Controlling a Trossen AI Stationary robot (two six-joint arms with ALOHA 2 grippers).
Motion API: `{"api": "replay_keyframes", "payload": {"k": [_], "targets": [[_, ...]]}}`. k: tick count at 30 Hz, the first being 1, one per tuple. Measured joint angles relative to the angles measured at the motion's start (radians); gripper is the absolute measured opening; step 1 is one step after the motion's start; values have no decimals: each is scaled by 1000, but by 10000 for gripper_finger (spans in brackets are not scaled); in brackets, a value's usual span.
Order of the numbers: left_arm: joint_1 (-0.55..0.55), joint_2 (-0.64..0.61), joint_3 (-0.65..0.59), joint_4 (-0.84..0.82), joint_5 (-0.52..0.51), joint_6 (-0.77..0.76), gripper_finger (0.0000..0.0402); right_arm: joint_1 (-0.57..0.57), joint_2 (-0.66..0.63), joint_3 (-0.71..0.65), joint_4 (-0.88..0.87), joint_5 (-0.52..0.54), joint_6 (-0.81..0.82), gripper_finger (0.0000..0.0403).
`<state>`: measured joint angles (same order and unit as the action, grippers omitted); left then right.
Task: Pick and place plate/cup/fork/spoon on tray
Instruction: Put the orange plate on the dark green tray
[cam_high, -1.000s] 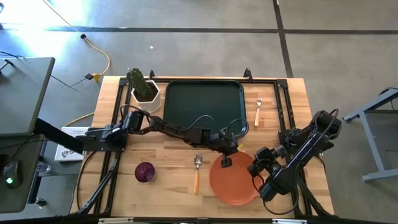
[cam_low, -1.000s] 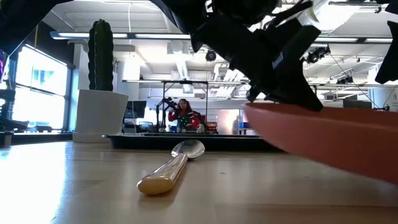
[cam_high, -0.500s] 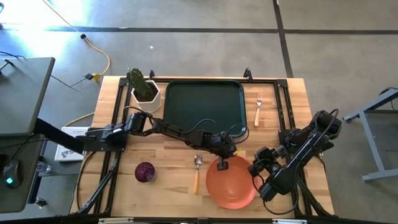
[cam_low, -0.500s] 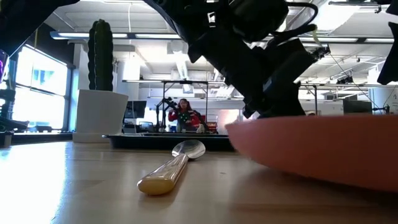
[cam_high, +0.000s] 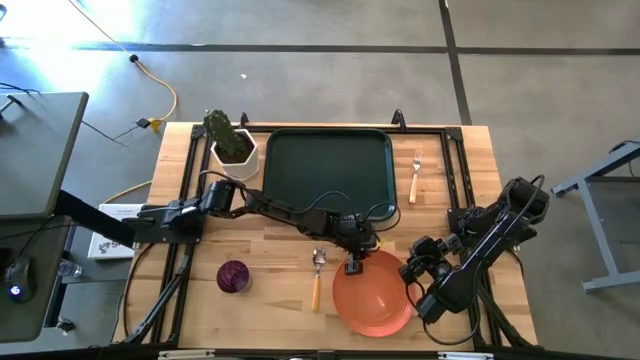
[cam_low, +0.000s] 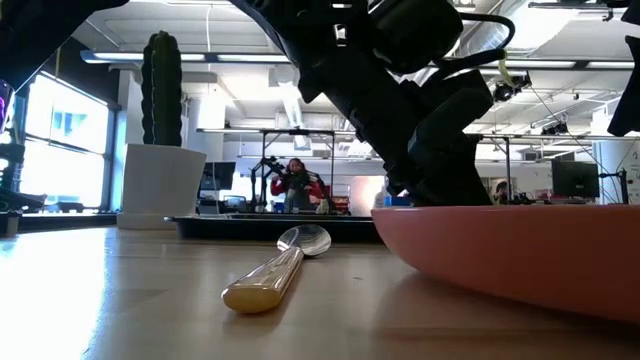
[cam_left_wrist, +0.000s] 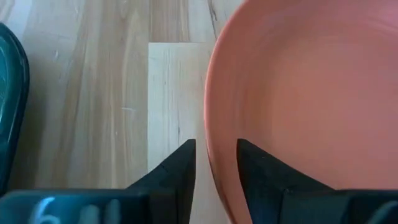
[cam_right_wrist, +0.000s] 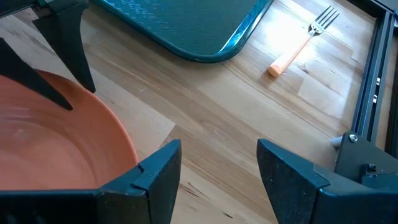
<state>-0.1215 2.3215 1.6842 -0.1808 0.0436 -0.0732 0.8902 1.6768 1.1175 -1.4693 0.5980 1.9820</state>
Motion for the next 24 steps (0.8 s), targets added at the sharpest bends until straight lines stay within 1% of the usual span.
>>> {"api": "replay_keyframes", "payload": {"k": [3, 7, 8, 12, 18, 24], "targets": [[0, 0, 0, -5, 0, 21, 81, 0, 0, 0, 1, 0, 0, 201], [0, 0, 0, -10, -1, 69, 23, 0, 0, 0, 3, -5, 0, 201], [1, 0, 0, -7, 8, 77, 14, 0, 0, 0, 3, -5, 0, 201], [1, -13, 0, 5, 2, 79, 13, 0, 0, 0, 3, -5, 0, 201], [21, -35, 1, 68, -29, 74, 4, 0, 0, 0, 8, -5, 2, 201], [57, -100, -2, 66, -43, 64, 2, 0, 0, 0, 7, 6, 10, 201]]}}
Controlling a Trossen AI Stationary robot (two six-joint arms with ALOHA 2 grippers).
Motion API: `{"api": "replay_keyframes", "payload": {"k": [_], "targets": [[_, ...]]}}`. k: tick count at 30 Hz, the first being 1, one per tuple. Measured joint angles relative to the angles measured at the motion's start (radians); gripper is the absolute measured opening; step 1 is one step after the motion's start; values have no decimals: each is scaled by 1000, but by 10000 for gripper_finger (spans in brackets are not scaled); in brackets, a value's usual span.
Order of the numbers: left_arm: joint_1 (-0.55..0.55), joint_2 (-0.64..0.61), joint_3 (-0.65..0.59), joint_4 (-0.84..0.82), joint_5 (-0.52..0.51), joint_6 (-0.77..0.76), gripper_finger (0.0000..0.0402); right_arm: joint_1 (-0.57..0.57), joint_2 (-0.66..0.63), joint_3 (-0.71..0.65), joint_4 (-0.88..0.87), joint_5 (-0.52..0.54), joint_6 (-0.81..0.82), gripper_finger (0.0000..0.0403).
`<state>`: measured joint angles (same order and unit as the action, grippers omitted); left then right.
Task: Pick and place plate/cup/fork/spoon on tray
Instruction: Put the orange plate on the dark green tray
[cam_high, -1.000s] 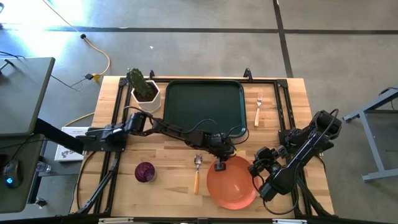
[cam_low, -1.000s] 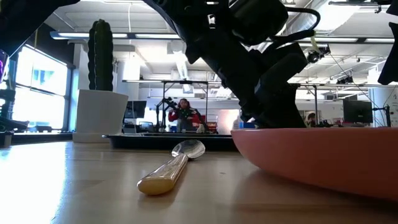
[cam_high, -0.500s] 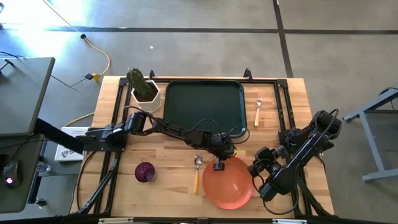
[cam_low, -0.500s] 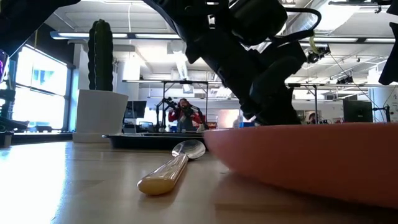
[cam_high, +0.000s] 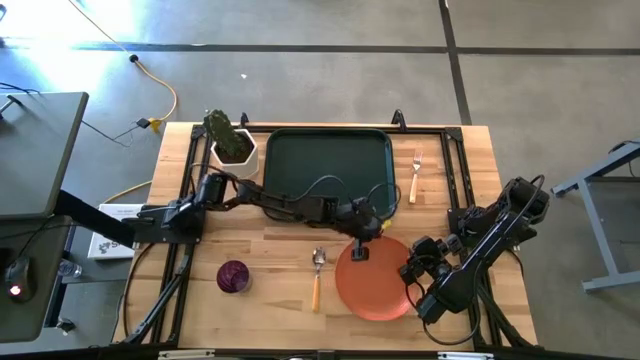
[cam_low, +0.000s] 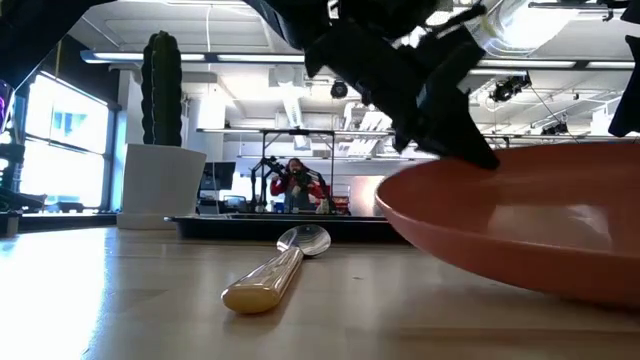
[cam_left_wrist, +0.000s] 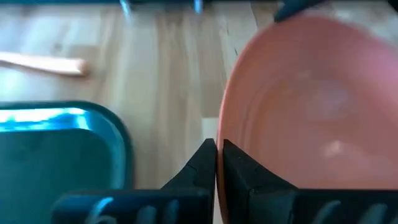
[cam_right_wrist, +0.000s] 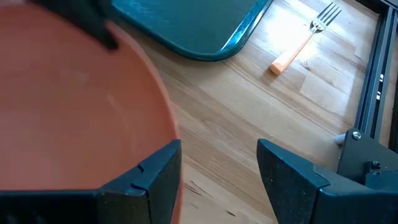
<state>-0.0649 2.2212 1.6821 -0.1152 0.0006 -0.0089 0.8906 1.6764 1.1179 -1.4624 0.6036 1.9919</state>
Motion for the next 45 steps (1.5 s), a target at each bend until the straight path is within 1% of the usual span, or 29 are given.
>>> {"api": "replay_keyframes", "payload": {"k": [6, 12, 15, 17, 19, 21, 23, 27, 30, 32, 35, 37, 38, 41, 45], "targets": [[53, -91, 1, -34, 1, 8, 2, 0, -1, 0, 5, 37, 1, 201], [102, -153, -2, -136, -49, 18, 1, 0, -1, -1, 20, 49, 1, 201], [120, -203, -29, -133, -99, 33, 1, 2, 6, -1, 22, 83, 13, 201], [134, -252, -83, -99, -131, 39, 1, 7, 16, -1, 25, 110, 21, 201], [154, -305, -157, -62, -130, 31, 1, 8, 28, -2, 31, 138, 26, 201], [183, -365, -244, -14, -137, 5, 1, 7, 40, -2, 33, 143, 27, 201], [221, -425, -331, 45, -157, -31, 1, 7, 48, -2, 39, 124, 27, 201], [304, -511, -483, 118, -268, -86, 1, 6, 47, -3, 41, 130, 26, 201], [381, -525, -550, 150, -341, -129, 1, -1, 47, -3, 38, 160, 27, 201], [436, -514, -562, 178, -354, -169, 2, -11, 47, -2, 35, 188, 27, 201], [496, -468, -569, 179, -314, -207, 4, -45, 47, -2, 33, 220, 24, 201], [513, -432, -572, 171, -266, -207, 4, -70, 47, -2, 33, 222, 11, 201], [517, -418, -573, 169, -258, -200, 5, -82, 47, -2, 33, 214, -2, 201], [525, -385, -568, 188, -266, -164, 5, -113, 47, -2, 34, 176, -40, 201], [540, -352, -569, 167, -274, -143, 6, -135, 47, -2, 37, 150, -84, 201]]}}
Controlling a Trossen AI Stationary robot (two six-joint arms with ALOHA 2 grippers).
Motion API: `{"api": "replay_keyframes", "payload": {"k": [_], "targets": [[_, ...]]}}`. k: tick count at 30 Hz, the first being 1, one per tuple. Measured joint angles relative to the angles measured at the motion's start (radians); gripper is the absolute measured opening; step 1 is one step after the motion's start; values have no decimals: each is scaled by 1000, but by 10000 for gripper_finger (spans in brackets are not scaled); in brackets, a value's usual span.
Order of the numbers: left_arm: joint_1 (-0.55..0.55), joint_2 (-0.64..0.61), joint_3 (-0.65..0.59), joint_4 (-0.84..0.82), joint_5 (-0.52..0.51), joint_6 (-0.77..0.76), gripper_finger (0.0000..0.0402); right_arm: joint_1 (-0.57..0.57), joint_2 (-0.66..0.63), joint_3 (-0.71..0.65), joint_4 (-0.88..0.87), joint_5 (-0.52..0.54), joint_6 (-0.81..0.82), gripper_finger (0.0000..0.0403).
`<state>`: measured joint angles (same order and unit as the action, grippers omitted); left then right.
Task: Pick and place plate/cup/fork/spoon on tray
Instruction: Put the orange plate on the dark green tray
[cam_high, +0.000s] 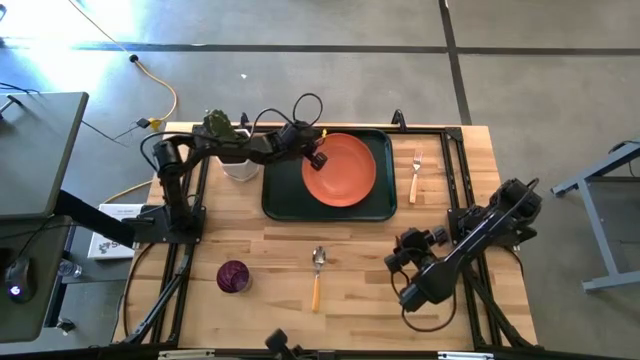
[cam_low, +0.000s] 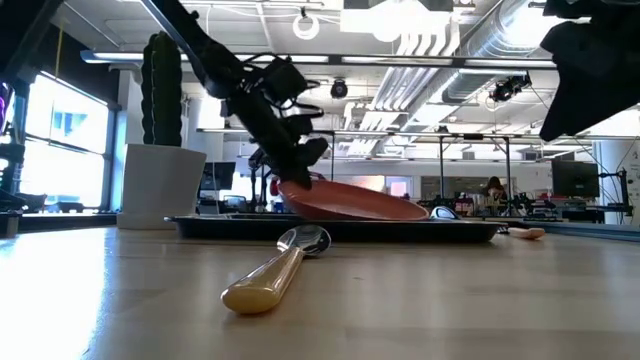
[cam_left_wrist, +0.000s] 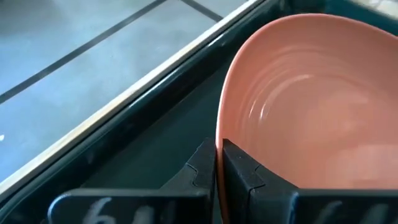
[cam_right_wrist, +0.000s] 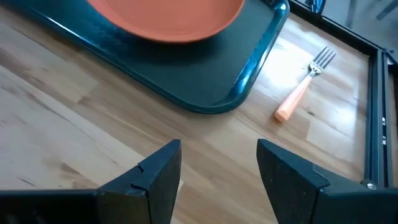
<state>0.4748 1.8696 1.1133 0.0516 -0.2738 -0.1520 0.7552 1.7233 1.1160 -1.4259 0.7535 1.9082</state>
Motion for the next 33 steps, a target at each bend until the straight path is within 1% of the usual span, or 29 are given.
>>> {"api": "replay_keyframes", "payload": {"k": [5, 10, 14, 17, 21, 27, 33], "targets": [[16, 16, 0, 0, -10, 16, 7, -4, 0, 0, 12, -2, -3, 201], [31, 14, 1, -58, -75, 45, 8, -3, 0, 0, 39, -2, -5, 201], [44, 14, 1, -138, -78, 46, 9, -3, 0, 0, 50, 4, -3, 201], [50, 14, 1, -183, -78, 46, 9, -3, 0, 0, 65, 34, -3, 201], [51, 14, 1, -190, -79, 48, 9, -3, 0, 1, 78, 47, -5, 201], [51, 14, 1, -190, -105, 76, 9, -2, 0, 1, 80, 28, -5, 201], [51, 14, 1, -255, -132, 86, 22, -2, 0, 1, 81, 28, -5, 201]]}}
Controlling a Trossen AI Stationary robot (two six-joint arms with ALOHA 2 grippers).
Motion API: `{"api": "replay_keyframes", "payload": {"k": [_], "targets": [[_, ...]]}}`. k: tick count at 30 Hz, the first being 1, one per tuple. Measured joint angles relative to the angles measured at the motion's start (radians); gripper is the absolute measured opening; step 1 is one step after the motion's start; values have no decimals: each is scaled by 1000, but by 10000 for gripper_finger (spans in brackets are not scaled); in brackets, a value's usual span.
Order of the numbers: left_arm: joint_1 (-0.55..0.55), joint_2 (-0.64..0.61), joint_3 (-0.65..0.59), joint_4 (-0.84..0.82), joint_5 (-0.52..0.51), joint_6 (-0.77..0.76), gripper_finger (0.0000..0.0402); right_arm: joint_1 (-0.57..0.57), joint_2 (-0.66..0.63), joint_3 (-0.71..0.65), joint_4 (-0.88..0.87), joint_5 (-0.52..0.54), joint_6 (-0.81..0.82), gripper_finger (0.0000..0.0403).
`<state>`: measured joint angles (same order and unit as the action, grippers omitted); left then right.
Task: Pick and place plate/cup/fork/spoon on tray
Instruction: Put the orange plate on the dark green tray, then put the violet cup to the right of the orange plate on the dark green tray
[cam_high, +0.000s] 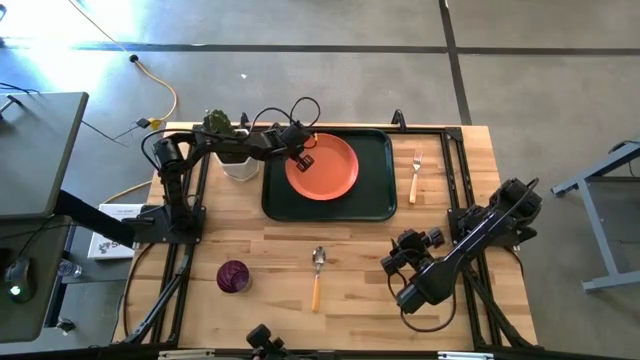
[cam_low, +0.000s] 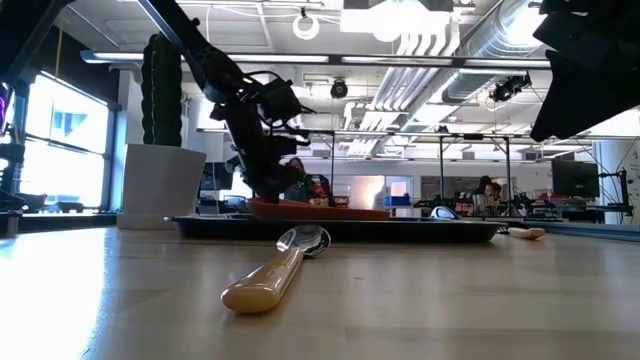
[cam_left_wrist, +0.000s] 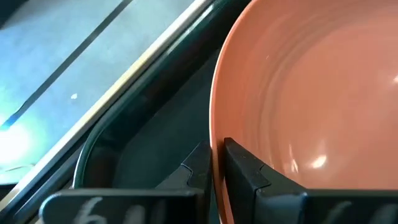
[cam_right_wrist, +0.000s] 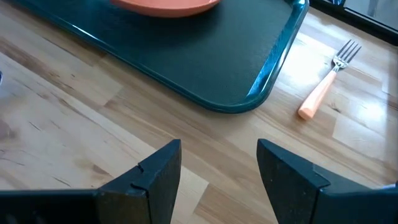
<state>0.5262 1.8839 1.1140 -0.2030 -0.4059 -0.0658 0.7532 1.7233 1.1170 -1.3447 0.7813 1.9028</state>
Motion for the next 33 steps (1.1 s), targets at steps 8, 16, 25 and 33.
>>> {"api": "replay_keyframes", "payload": {"k": [8, 16, 25, 33], "targets": [[0, 0, -1, -35, -4, 42, 36, 0, 0, 0, 37, 8, -36, 201], [0, 0, -1, -53, -10, 59, 48, 0, 0, 0, 123, 96, -124, 201], [-33, -85, -2, -112, -159, 119, 112, -24, 0, 0, 185, 233, -140, 201], [-131, -273, -1, -173, -102, 131, 125, -47, 0, 0, 234, 238, -204, 201]]}}
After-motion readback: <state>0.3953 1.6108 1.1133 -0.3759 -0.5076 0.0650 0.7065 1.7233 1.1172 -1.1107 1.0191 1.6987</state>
